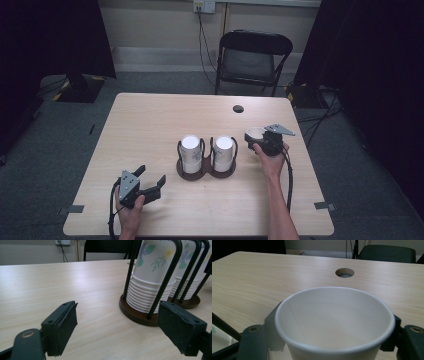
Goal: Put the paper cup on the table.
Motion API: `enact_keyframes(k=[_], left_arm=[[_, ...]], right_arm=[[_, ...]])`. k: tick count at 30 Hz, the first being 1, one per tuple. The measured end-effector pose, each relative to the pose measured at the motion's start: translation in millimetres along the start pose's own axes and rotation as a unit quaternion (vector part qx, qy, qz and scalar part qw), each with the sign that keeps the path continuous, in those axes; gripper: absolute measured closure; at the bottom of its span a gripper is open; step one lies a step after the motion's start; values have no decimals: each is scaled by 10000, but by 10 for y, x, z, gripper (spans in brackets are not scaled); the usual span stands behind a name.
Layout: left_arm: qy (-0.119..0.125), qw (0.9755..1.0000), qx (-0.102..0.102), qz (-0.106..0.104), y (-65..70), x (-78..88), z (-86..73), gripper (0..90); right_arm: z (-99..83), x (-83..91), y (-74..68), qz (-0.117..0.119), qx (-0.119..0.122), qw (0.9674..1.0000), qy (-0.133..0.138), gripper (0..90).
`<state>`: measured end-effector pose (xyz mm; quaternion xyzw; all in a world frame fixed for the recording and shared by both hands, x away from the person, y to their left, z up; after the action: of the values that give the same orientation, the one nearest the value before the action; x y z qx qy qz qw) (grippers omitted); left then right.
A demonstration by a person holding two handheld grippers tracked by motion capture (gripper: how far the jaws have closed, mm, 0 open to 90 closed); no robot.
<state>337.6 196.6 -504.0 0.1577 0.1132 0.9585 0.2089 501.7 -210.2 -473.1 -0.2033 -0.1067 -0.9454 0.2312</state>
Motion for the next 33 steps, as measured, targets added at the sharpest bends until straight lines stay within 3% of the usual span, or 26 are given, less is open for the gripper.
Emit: enact_keyframes(k=[15, 20, 33], left_arm=[[53, 10000, -23, -48, 0, 13, -2, 165], [53, 10000, -20, -30, 1, 13, -3, 165], [107, 9999, -40, -36, 5, 21, -4, 165]], right_arm=[[-117, -164, -88, 48, 83, 9999, 29, 259], [-167, -125, -88, 39, 32, 9999, 129, 257], [-236, 2, -90, 32, 184, 9998, -67, 258]])
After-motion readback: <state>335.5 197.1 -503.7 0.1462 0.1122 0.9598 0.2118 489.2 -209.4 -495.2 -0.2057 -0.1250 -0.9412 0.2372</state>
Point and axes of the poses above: each handheld gripper's, and its own axes: x roughly backward along the jaws, z roughly out of its top, y roughly to its right, the point moved 3 cm from there along -x, roughly forward along the jaws, and after that the axes turned 13 degrees about x, right-handed, at the moved point
